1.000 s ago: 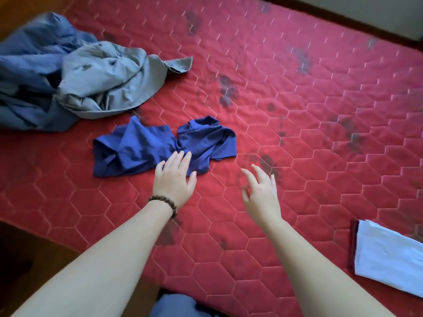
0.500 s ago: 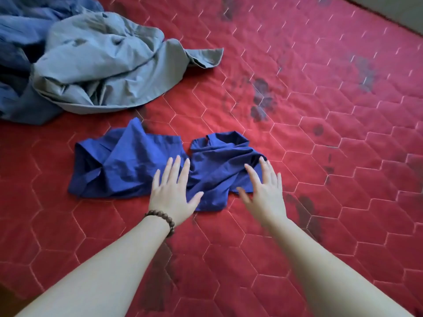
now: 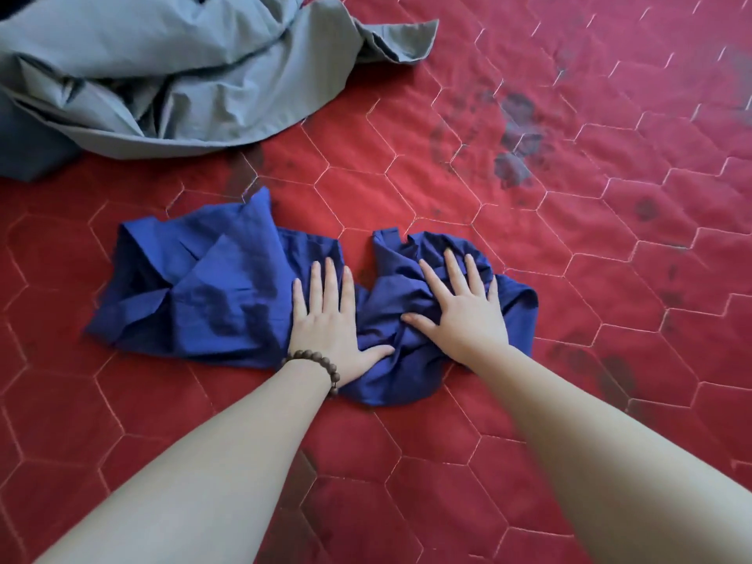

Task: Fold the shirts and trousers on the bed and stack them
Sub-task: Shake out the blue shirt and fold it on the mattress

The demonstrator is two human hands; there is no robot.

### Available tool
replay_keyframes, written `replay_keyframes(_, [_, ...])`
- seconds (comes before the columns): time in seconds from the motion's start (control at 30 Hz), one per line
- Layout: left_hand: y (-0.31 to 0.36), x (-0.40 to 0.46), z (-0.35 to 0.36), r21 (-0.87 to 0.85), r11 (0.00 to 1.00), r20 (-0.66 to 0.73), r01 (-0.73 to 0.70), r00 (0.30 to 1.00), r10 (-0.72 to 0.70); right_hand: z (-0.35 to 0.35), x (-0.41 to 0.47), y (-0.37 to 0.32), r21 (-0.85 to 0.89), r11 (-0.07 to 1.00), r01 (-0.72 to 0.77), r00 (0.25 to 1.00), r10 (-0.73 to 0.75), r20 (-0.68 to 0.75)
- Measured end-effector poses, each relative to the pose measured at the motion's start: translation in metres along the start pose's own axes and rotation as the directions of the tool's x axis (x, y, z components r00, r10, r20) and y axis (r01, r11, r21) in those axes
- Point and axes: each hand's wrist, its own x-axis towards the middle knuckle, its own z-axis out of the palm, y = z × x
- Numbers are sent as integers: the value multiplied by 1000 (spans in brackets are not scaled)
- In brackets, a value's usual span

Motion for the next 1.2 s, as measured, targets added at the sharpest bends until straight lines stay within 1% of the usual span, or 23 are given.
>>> replay_keyframes(0.13, [21,-24,10,8,996,1,-85,996,85,14,-46,10,21,997,-71,997,71,4])
replay_keyframes(0.27, [62,-65,22,10,974,53,-227,973,226,33,-119,38,25,981,-193,981,191,44])
replay_keyframes(0.43, [123,-119,44,-16,918,99,-396,913,396,58,-216,71,23,925,-380,918,373,133])
replay_keyframes(0.57, [140,-151,53,-8,848,138,-531,839,526,66,-256,70,2,901,-433,885,425,190])
replay_keyframes(0.6, [138,-155,51,-15,837,123,-547,830,544,63,-259,67,21,892,-452,875,439,204])
replay_keyframes(0.67, [127,-160,39,-17,841,18,-540,841,540,53,-259,58,119,861,-495,862,471,186])
replay_keyframes(0.7, [120,-161,32,-27,861,-61,-507,861,505,46,-257,51,185,847,-499,866,481,135])
replay_keyframes(0.77, [102,-157,15,-110,915,-209,-389,909,361,31,-246,35,298,852,-430,891,454,-14])
replay_keyframes(0.83, [80,-147,1,-210,952,-295,-221,943,154,15,-225,17,378,880,-286,926,355,-127])
replay_keyframes(0.9, [53,-132,-9,-346,938,-325,-11,939,-109,3,-193,-4,410,901,-138,958,227,-177])
replay_keyframes(0.97, [24,-119,-15,-488,851,-286,194,885,-366,-8,-154,-24,406,914,-14,975,103,-196])
replay_keyframes(1.0, [10,-113,-15,-553,784,-236,281,850,-471,-13,-135,-34,395,918,38,978,47,-204])
replay_keyframes(1.07, [-10,-103,-13,-664,615,-96,425,768,-634,-21,-99,-54,372,920,120,979,-47,-198])
replay_keyframes(1.1, [-16,-99,-11,-696,534,-32,480,723,-690,-24,-83,-63,363,920,147,980,-85,-182])
replay_keyframes(1.13, [-20,-96,-9,-714,477,12,513,689,-724,-25,-69,-71,358,919,167,980,-115,-161])
replay_keyframes(1.17, [-22,-93,-6,-728,447,31,520,676,-736,-25,-58,-79,353,918,181,980,-140,-138])
replay_keyframes(1.2, [-23,-92,-4,-749,428,39,505,679,-733,-25,-49,-86,343,920,191,980,-162,-113])
